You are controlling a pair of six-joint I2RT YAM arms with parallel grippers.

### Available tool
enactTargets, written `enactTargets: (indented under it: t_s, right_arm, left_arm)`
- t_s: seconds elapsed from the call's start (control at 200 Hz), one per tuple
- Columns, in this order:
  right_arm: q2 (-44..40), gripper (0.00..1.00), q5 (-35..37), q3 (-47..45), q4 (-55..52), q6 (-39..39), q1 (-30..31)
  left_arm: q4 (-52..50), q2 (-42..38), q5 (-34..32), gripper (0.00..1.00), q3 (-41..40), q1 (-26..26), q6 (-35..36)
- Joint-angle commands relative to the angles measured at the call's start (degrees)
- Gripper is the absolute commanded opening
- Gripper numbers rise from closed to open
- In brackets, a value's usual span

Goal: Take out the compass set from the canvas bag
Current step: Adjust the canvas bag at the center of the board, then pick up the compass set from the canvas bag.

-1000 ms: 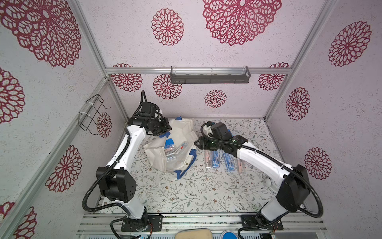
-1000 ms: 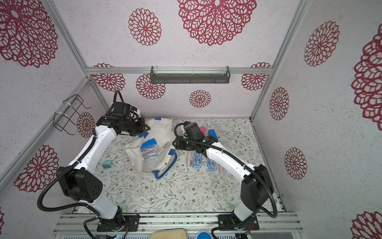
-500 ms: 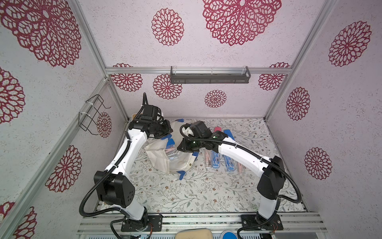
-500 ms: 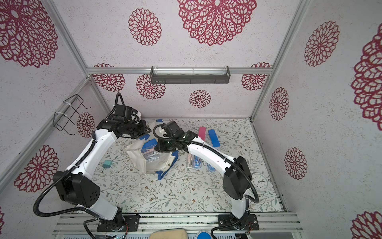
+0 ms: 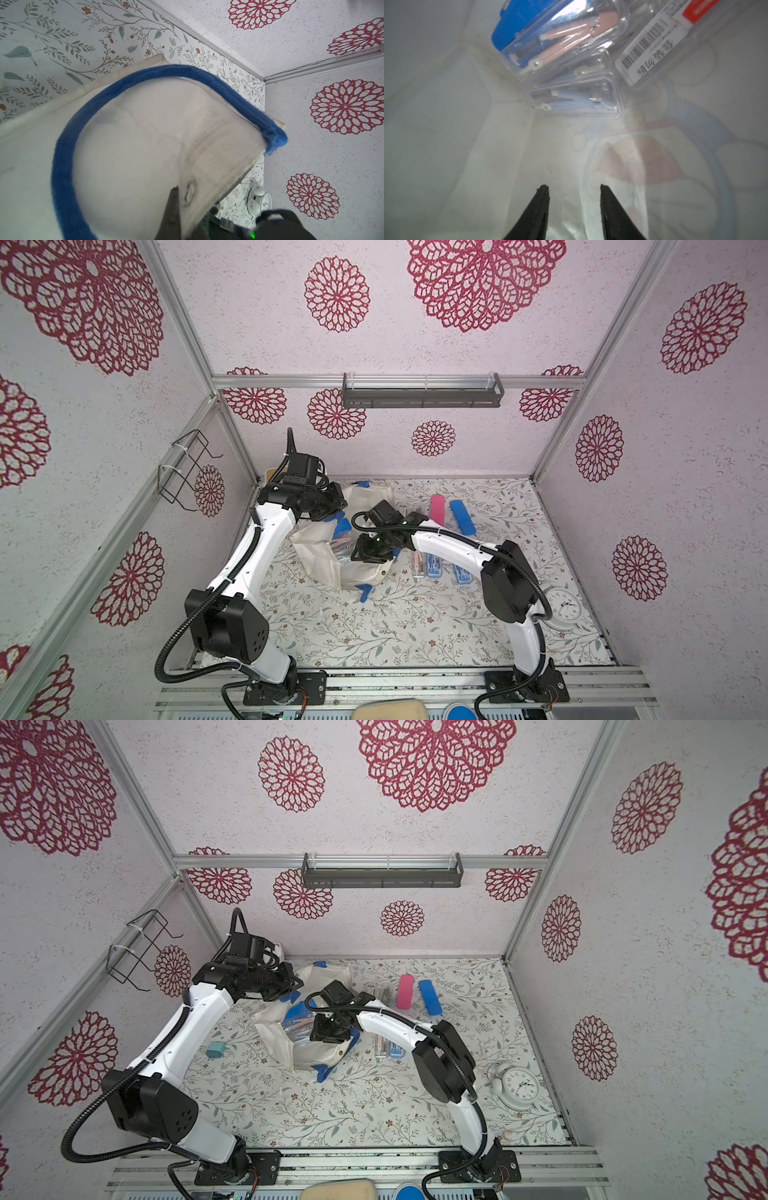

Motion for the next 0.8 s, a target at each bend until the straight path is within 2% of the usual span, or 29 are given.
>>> enactTargets:
  t_s: [0.0, 0.36, 0.665, 0.795]
  right_arm:
    - [1.73, 0.49, 2.18, 3.87, 1.50, 2.66, -0.29]
    - [6.47, 0.69, 9.38, 6.06, 5.93, -1.96, -0.84]
    - [10.74, 0.70, 2.42, 6.01, 10.85, -1.35, -1.73]
    - [11.06, 0.70, -1.93, 4.09, 16.14, 0.68, -1.98]
  left_arm:
    - [1.84, -2.87, 1.12, 0.00, -0.59, -0.70, -0.54]
    - [1.98, -4.80, 1.34, 0.00, -2.41, -1.25, -0.93]
    - [1.40, -4.17, 1.78, 0.00, -2.06, -1.50, -0.91]
    - [1.24, -3.67, 1.79, 0.00, -1.51, -1.64, -0.82]
